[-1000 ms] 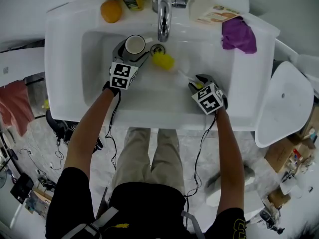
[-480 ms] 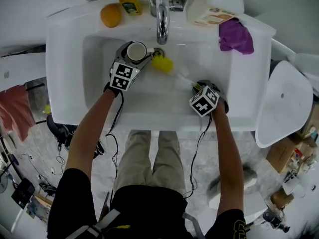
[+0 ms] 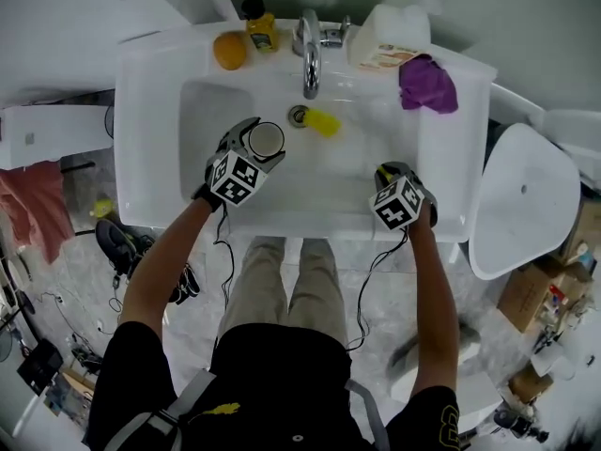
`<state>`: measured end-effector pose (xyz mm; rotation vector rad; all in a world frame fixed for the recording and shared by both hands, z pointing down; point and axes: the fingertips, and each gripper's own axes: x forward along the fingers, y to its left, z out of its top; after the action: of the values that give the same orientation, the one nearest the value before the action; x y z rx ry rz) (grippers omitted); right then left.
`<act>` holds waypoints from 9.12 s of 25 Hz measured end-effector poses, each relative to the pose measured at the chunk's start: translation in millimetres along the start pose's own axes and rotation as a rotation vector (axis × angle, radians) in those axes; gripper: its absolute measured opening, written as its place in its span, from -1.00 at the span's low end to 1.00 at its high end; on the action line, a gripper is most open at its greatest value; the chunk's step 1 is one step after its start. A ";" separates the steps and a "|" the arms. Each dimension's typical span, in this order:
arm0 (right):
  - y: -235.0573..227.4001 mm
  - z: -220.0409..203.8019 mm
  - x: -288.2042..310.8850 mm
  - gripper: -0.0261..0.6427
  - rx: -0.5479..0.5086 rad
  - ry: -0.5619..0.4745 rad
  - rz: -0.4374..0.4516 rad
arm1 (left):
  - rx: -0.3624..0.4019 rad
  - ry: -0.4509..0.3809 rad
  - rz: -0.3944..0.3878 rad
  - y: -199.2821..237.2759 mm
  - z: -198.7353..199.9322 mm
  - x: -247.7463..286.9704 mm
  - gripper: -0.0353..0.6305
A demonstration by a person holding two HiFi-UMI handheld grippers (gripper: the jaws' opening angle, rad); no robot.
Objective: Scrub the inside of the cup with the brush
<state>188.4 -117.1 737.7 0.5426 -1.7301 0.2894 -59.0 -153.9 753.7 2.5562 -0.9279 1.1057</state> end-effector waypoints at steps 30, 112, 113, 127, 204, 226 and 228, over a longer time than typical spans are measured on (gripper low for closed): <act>33.8 182.5 -274.9 -0.66 -1.193 0.189 -0.345 | 0.301 0.246 -0.192 -71.9 116.2 -65.5 0.36; 26.0 89.3 -322.9 -0.73 -0.528 -0.289 -0.368 | -0.066 -0.211 -0.155 -67.0 189.1 -178.2 0.35; 25.7 85.6 -323.2 -0.73 -0.489 -0.303 -0.359 | -0.075 -0.217 -0.153 -66.4 190.1 -178.8 0.35; 71.3 54.8 -273.8 -0.73 0.500 -0.725 -0.051 | -0.292 -0.416 -0.104 -68.3 205.1 -169.9 0.35; 106.3 74.5 -197.0 -0.84 1.061 -0.640 -0.151 | -0.248 -0.302 -0.220 -135.3 109.4 -172.9 -0.84; 238.4 -35.5 -363.0 -0.84 0.860 -0.851 -0.118 | -0.374 -0.474 0.300 -265.9 125.4 -374.2 -0.84; 252.9 -49.5 -372.1 -0.84 0.858 -0.859 -0.121 | -0.360 -0.476 0.310 -286.2 119.6 -391.4 -0.84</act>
<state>159.8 197.5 413.7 1.5597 -2.3377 0.8094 -15.2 203.3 407.2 2.4524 -1.5162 0.3256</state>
